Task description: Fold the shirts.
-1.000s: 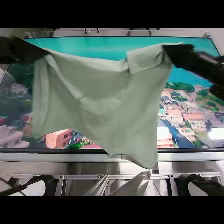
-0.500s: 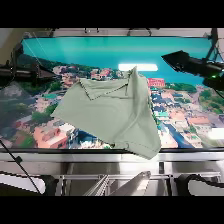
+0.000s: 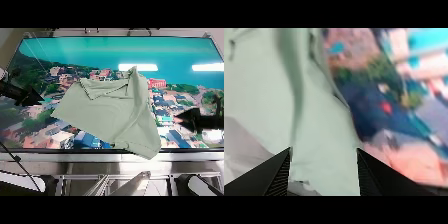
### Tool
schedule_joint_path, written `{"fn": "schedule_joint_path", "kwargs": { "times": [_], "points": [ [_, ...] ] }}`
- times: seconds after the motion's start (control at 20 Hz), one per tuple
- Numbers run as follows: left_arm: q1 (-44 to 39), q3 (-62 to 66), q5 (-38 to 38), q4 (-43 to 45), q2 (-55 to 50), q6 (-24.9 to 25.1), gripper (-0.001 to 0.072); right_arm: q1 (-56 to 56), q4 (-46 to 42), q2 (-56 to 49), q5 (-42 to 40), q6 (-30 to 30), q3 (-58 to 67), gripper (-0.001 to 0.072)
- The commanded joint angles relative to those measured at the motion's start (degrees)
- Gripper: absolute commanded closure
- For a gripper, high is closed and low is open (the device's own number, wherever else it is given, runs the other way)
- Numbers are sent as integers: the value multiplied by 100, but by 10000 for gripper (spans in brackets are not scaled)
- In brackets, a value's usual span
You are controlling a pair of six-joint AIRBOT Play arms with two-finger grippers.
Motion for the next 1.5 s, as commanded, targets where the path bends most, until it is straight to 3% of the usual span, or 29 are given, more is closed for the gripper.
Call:
{"fn": "schedule_joint_path", "kwargs": {
  "times": [0.0,0.2,0.35,0.45,0.5,0.55,0.6,0.95,1.2,1.25,1.3,1.35,1.45],
  "points": [
    [-52,0,339,627,-4,-157,389,-111,-695,782,-442,874,-1453,239],
    [-52,0,522,634,-4,-157,389,516,-177,776,-1174,776,-2409,239],
    [-107,-2,750,634,-4,-155,388,1255,70,605,-1849,776,-2474,253],
    [-166,-2,857,627,-22,-151,388,1784,730,404,-2188,553,-2474,254],
    [-219,-4,866,645,-63,-151,372,2022,1088,319,-2264,310,-2474,316],
    [-269,-4,839,640,-144,-151,372,2243,1438,245,-2302,55,-2474,441],
    [-330,-2,787,640,-264,-151,372,2378,1687,195,-2308,-125,-2468,466],
    [-929,2,890,632,-1123,-63,372,2457,1895,201,-2286,-289,-2463,467],
    [-1252,7,267,326,-1587,179,373,2457,2417,201,-1947,-682,-2461,468],
    [-1298,11,125,109,-1578,387,394,2439,2579,201,-1725,-894,-2435,556],
    [-1322,57,-70,-164,-1543,603,661,2380,2645,216,-1390,-1102,-2350,690],
    [-1333,164,-337,-505,-1478,752,697,2247,2649,291,-911,-1318,-2177,690],
    [-1252,426,-927,-1434,-1182,780,697,1751,2647,645,166,-1423,-1565,691]
  ]
}}
